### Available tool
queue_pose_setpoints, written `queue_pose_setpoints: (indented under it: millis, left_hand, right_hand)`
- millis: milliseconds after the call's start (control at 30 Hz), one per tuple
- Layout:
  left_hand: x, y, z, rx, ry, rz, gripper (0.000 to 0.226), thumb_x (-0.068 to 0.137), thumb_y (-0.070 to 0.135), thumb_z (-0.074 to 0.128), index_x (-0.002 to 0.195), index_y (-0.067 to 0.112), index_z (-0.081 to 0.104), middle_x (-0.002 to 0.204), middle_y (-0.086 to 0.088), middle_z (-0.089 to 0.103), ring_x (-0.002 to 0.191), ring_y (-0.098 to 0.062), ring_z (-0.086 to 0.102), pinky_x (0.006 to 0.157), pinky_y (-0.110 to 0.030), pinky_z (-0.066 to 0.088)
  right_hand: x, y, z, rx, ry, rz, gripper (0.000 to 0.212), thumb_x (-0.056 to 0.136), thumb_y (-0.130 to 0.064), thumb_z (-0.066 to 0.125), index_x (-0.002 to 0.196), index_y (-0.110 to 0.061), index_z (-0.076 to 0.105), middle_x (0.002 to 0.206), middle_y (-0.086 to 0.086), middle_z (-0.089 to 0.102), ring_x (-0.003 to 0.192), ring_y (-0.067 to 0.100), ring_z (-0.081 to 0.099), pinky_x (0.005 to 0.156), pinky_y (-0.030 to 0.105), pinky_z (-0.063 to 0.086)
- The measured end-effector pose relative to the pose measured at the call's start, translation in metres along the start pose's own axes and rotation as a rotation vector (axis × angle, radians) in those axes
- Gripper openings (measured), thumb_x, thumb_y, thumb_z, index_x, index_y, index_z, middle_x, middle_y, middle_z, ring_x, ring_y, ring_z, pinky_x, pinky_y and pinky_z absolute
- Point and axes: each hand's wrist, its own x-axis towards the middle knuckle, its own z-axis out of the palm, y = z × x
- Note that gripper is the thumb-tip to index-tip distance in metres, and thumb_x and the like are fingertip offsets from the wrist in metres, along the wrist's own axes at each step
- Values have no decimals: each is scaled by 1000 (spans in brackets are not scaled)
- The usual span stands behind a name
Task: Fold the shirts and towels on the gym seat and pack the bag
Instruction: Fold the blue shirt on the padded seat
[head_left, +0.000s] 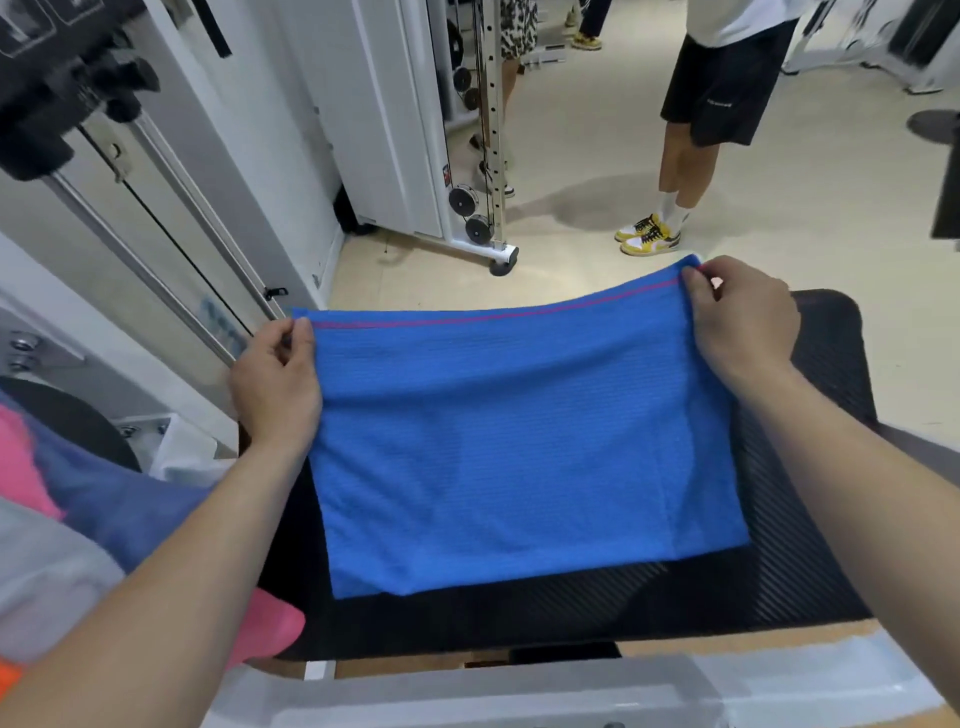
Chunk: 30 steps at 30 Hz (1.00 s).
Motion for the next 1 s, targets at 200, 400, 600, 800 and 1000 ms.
queue_pose_setpoints:
  millis: [200, 400, 600, 800, 1000]
  left_hand:
    - [4, -1, 6, 270, 42, 56, 30, 100, 39, 42, 109, 17, 60, 91, -9, 66, 87, -32, 57, 68, -31, 32]
    - [13, 4, 8, 387, -23, -27, 33, 97, 41, 43, 99, 14, 62, 95, -13, 66, 88, -34, 55, 70, -36, 35]
    - [11, 13, -3, 395, -81, -45, 37, 96, 45, 45, 111, 14, 57, 107, -15, 66, 104, -38, 57, 81, -41, 41]
    - [-72, 8, -29, 98, -90, -132, 44, 88, 31, 62, 127, 16, 46, 105, -4, 57, 90, -21, 57, 85, -40, 46]
    - [-157, -24, -42, 85, -192, -299, 46, 88, 16, 66, 131, 12, 48, 119, -6, 51, 100, -16, 51, 88, -31, 42]
  right_hand:
    - [1, -1, 6, -201, 33, -92, 44, 101, -44, 37, 95, -9, 63, 91, 16, 65, 81, 34, 53, 62, 35, 31]
    - [9, -5, 9, -203, -16, 10, 51, 95, -50, 37, 83, -9, 64, 83, 15, 64, 76, 33, 50, 63, 34, 36]
    - [-6, -8, -12, 81, -102, 125, 46, 95, -51, 39, 109, -15, 64, 106, 8, 67, 105, 30, 57, 77, 35, 37]
    - [-105, 29, -43, 423, -224, 384, 9, 87, -34, 62, 88, -26, 66, 90, -6, 68, 83, 18, 65, 80, 45, 53]
    - [-177, 52, -43, 315, -333, 432, 23, 86, -33, 69, 105, -25, 59, 85, -3, 63, 80, 16, 60, 67, 39, 46]
